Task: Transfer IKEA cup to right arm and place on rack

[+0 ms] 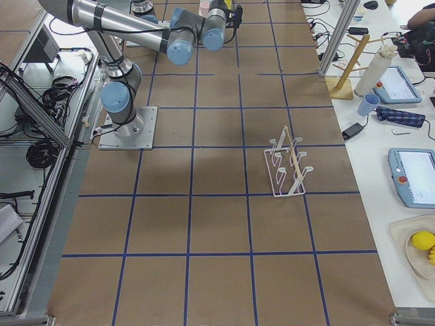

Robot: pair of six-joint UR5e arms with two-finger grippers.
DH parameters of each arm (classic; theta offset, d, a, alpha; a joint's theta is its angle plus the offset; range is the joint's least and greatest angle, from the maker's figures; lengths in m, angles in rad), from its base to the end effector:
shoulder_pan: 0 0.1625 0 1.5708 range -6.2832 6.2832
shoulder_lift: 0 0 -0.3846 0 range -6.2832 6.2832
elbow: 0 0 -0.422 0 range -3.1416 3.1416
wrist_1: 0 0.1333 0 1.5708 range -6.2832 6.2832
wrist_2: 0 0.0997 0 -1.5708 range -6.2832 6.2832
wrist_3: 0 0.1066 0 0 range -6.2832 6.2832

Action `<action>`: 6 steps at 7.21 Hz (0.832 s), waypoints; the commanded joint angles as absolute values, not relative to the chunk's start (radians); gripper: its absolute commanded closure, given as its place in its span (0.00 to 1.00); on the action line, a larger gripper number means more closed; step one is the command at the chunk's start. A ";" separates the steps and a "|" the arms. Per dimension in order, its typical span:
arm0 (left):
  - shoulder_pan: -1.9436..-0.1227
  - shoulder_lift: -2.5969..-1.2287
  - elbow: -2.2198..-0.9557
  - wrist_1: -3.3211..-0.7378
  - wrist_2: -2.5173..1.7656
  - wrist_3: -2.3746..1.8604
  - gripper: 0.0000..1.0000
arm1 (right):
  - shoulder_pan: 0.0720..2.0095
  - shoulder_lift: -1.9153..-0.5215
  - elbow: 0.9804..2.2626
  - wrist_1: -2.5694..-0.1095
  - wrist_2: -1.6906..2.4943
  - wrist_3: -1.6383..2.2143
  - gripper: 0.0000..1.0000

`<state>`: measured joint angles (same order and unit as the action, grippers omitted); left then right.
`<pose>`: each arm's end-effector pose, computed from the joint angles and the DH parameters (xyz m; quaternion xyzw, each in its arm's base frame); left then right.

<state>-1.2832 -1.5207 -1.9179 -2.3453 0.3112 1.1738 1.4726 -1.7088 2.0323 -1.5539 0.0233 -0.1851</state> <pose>-0.1107 -0.4534 0.3200 -0.0263 -0.7567 0.0308 0.6525 0.1954 -0.4634 0.3783 0.0911 0.6933 0.0177 0.7146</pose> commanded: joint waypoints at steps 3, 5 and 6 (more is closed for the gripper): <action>-1.293 -1.468 -1.931 -2.476 0.207 1.235 1.00 | 1.473 -1.698 2.034 -1.554 0.023 -0.184 0.00; -1.302 -1.444 -1.931 -2.506 0.206 1.235 1.00 | 1.473 -1.698 2.037 -1.552 0.021 -0.183 0.00; -1.342 -1.442 -1.931 -2.507 0.142 1.235 1.00 | 1.473 -1.698 2.039 -1.546 0.020 -0.183 0.00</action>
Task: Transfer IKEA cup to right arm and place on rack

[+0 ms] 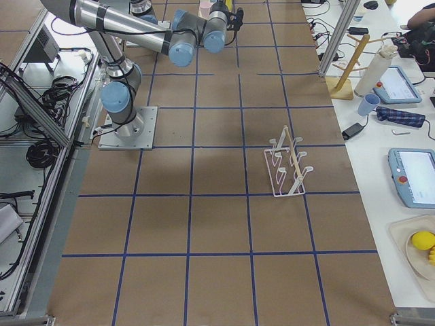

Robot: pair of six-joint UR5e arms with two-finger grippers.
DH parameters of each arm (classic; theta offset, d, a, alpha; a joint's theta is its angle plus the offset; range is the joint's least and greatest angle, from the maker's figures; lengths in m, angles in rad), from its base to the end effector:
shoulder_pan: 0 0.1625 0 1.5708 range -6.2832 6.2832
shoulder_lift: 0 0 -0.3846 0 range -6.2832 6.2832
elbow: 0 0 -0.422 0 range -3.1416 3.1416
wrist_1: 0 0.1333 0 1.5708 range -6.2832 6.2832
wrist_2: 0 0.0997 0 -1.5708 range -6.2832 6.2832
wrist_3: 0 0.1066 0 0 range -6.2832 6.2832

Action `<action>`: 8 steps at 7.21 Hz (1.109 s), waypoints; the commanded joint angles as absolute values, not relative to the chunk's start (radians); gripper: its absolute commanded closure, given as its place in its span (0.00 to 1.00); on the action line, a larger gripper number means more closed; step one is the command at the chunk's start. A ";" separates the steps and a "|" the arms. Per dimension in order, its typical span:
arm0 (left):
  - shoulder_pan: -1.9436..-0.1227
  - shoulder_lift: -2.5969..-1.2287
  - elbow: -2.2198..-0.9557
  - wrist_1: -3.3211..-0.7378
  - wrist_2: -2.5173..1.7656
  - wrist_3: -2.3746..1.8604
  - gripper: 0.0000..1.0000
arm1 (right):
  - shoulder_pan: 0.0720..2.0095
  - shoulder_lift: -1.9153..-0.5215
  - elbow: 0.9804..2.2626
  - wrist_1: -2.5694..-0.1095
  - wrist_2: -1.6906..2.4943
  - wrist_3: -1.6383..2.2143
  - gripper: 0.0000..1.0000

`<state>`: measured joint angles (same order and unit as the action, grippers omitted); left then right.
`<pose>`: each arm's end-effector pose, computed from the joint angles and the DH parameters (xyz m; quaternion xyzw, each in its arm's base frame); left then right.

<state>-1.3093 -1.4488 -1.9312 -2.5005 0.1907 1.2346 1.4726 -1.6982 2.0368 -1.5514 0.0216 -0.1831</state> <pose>-0.1307 -0.4322 0.3449 0.0095 -0.7328 0.0495 0.6785 0.1953 -0.4647 0.3710 0.0979 0.6930 0.0247 0.7138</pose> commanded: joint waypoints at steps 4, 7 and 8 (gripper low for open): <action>-1.388 -1.443 -1.924 -2.497 0.097 1.233 1.00 | 1.488 -1.718 2.034 -1.474 -0.025 -0.184 0.00; -1.397 -1.434 -1.922 -2.493 0.097 1.226 1.00 | 1.488 -1.779 2.023 -1.389 -0.051 -0.183 0.00; -1.394 -1.431 -1.914 -2.494 0.097 1.220 1.00 | 1.488 -1.779 2.023 -1.387 -0.051 -0.183 0.00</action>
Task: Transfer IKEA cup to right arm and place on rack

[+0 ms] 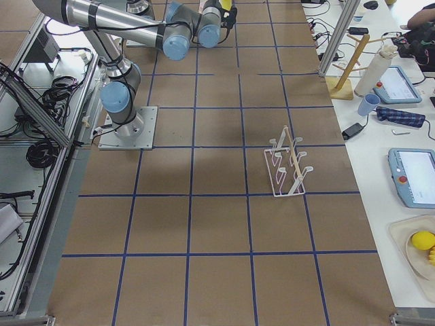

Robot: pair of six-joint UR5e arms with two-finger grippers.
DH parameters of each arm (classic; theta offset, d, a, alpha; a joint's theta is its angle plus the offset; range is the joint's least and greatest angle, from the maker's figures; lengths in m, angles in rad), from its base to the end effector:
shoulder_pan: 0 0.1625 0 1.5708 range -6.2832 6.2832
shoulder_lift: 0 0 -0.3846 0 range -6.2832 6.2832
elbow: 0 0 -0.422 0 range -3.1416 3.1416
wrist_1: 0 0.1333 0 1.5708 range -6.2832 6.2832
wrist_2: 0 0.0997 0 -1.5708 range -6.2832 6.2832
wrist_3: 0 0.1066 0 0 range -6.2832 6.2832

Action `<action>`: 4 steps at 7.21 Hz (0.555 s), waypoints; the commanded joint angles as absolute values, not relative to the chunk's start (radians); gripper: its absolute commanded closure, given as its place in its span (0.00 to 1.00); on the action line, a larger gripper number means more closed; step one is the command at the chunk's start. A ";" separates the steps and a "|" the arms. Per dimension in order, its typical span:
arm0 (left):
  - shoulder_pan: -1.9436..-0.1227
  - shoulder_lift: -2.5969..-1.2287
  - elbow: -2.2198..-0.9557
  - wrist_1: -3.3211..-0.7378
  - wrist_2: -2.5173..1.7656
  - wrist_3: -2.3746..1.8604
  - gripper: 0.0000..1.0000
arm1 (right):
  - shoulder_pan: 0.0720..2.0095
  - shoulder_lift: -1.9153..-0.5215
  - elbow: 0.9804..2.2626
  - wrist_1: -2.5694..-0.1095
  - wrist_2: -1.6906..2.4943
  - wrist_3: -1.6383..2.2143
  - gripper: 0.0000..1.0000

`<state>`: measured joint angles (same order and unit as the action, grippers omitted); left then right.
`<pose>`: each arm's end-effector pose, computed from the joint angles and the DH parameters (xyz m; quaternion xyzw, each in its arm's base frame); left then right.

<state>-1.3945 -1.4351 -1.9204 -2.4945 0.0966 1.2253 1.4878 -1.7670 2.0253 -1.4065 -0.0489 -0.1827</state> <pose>-0.1668 -0.4288 0.3592 0.0010 -0.7213 0.0604 0.6900 0.2040 -0.4402 0.3863 0.1092 0.7144 0.0612 0.6884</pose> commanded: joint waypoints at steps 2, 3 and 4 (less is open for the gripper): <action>-1.396 -1.431 -1.913 -2.493 0.098 1.218 1.00 | 1.486 -1.778 2.022 -1.382 -0.049 -0.173 0.00; -1.396 -1.431 -1.913 -2.493 0.097 1.218 1.00 | 1.486 -1.782 2.022 -1.365 -0.049 -0.161 0.00; -1.396 -1.431 -1.913 -2.493 0.097 1.216 1.00 | 1.486 -1.784 2.022 -1.365 -0.049 -0.160 0.02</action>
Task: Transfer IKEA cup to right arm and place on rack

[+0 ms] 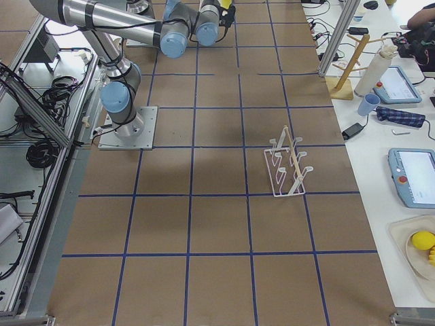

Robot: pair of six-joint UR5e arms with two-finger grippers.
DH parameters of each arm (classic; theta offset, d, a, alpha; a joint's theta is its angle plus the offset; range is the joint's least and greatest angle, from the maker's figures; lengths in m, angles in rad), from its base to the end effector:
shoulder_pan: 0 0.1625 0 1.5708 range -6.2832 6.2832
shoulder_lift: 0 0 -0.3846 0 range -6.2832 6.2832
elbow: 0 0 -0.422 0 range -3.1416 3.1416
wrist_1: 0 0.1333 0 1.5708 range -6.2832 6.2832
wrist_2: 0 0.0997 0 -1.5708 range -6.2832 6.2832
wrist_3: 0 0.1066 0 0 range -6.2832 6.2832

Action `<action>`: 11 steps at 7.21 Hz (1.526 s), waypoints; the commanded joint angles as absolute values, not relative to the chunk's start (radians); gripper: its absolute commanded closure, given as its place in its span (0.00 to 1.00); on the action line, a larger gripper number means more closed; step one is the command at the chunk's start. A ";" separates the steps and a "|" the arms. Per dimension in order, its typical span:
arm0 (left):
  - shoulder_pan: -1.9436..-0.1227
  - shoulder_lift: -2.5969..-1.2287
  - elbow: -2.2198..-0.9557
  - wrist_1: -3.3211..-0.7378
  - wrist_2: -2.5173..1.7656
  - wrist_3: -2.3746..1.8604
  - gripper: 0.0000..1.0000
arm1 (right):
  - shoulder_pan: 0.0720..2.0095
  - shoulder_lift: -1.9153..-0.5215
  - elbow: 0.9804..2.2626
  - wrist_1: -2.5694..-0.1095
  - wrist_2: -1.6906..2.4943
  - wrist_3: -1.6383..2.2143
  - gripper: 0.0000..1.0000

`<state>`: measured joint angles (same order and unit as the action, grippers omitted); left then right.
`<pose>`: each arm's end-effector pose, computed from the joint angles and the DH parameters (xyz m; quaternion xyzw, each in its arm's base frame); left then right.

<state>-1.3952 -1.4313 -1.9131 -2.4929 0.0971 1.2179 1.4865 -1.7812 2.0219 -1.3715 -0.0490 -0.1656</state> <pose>-0.1670 -0.4293 0.3640 -0.0012 -0.7217 0.0619 0.6894 0.2038 -0.4362 0.3908 0.1216 0.7123 0.0729 0.6874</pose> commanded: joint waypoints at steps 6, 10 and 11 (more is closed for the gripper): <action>-1.393 -1.431 -1.913 -2.493 0.098 1.220 1.00 | 1.486 -1.784 2.011 -1.351 -0.048 -0.124 0.16; -1.390 -1.431 -1.913 -2.493 0.097 1.215 0.90 | 1.486 -1.786 2.011 -1.350 -0.046 -0.094 0.46; -1.391 -1.431 -1.914 -2.493 0.097 1.215 0.58 | 1.485 -1.786 2.011 -1.351 -0.046 -0.094 0.53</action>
<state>-1.3918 -1.4312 -1.9133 -2.4927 0.0966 1.2160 1.4858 -1.7860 2.0111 -1.3502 -0.0460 -0.0954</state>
